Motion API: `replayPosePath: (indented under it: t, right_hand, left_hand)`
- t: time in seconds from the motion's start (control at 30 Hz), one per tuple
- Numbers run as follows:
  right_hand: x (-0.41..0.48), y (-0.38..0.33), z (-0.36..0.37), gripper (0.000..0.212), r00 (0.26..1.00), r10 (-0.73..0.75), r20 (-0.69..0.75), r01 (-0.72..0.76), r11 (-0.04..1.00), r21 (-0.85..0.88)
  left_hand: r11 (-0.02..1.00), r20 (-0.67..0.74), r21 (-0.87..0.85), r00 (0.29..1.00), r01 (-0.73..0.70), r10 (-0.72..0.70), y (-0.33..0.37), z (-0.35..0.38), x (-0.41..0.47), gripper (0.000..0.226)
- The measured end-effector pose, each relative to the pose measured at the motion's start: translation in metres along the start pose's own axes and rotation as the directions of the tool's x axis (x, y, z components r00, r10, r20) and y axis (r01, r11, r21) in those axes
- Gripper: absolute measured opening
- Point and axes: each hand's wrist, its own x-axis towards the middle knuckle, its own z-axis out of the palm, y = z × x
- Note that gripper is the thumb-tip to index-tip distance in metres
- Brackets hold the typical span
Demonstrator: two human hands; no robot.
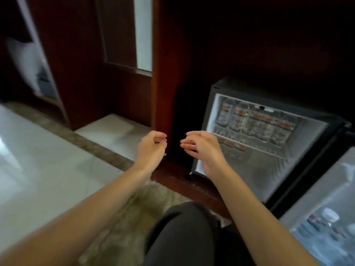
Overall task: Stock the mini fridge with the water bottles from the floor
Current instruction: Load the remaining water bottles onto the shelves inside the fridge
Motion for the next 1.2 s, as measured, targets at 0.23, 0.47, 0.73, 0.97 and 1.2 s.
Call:
replayPosePath:
  t: [0.23, 0.47, 0.73, 0.97, 1.2]
  right_hand:
    - [-0.086, 0.048, 0.112, 0.019, 0.967, 0.075, 0.242, -0.041, 0.989, -0.144]
    - [-0.131, 0.141, 0.193, 0.015, 0.849, 0.327, 0.415, -0.179, 0.917, -0.355]
    - [-0.142, 0.231, 0.21, 0.022, 0.708, 0.549, 0.444, -0.14, 0.726, -0.673]
    - [-0.147, 0.267, 0.219, 0.019, 0.69, 0.601, 0.403, -0.076, 0.614, -0.786]
    - [-0.149, 0.272, 0.218, 0.014, 0.689, 0.574, 0.443, 0.049, 0.572, -0.819]
  left_hand:
    - [0.983, -0.206, 0.122, 0.972, 0.135, -0.108, -0.053, -0.137, -0.076, 0.021]
    - [0.909, -0.317, 0.068, 0.873, 0.411, -0.371, -0.158, -0.206, -0.133, 0.024]
    - [0.761, -0.263, 0.215, 0.787, 0.612, -0.559, -0.258, -0.212, -0.175, 0.024]
    - [0.59, -0.205, 0.492, 0.744, 0.64, -0.636, -0.303, -0.199, -0.183, 0.036]
    - [0.612, -0.264, 0.483, 0.77, 0.626, -0.58, -0.32, -0.187, -0.188, 0.038]
